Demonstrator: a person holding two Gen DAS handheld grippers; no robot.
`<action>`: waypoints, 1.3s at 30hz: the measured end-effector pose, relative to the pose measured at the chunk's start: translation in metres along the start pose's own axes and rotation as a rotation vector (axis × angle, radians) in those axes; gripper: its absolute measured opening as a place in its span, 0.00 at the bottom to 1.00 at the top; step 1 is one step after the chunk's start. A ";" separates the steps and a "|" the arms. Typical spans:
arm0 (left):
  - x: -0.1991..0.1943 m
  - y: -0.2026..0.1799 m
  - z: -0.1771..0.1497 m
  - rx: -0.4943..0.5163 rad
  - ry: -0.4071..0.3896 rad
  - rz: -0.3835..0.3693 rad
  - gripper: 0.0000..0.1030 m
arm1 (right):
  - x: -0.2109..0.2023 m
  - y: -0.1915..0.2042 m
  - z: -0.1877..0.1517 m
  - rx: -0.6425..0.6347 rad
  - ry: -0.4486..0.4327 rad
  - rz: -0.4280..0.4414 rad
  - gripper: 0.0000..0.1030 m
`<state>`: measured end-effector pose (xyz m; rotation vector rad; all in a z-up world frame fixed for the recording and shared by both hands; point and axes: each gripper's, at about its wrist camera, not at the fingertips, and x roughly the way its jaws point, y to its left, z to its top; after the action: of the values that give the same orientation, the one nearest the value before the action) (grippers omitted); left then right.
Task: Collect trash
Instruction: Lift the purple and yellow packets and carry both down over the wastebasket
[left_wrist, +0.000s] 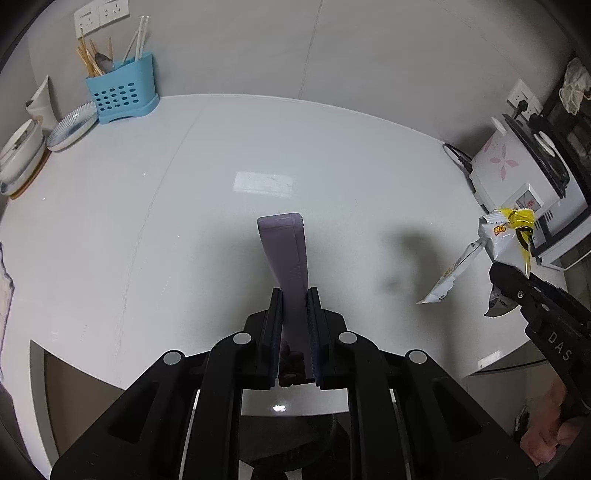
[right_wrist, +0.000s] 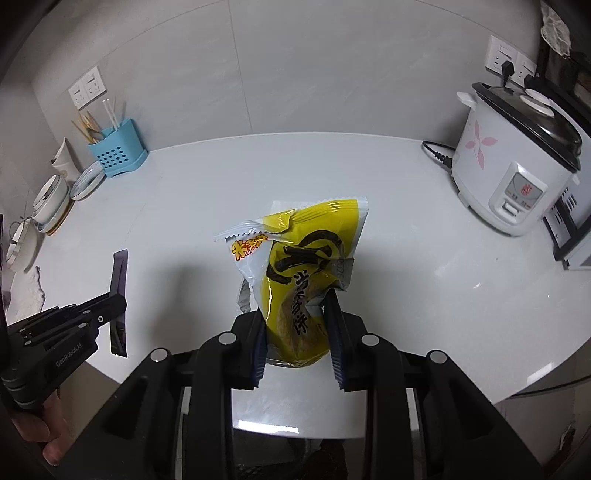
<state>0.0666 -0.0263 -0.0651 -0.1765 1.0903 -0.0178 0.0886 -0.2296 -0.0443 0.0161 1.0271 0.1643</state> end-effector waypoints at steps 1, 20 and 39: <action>-0.004 0.001 -0.006 0.005 -0.003 -0.002 0.12 | -0.004 0.004 -0.007 0.001 -0.005 -0.001 0.26; -0.045 0.037 -0.124 0.029 0.008 -0.054 0.12 | -0.035 0.058 -0.122 -0.035 0.018 0.085 0.26; 0.024 0.066 -0.231 0.025 0.152 -0.050 0.12 | 0.045 0.081 -0.237 -0.083 0.217 0.118 0.26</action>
<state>-0.1310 0.0058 -0.2000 -0.1818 1.2362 -0.0904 -0.1008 -0.1584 -0.1983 -0.0171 1.2354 0.3213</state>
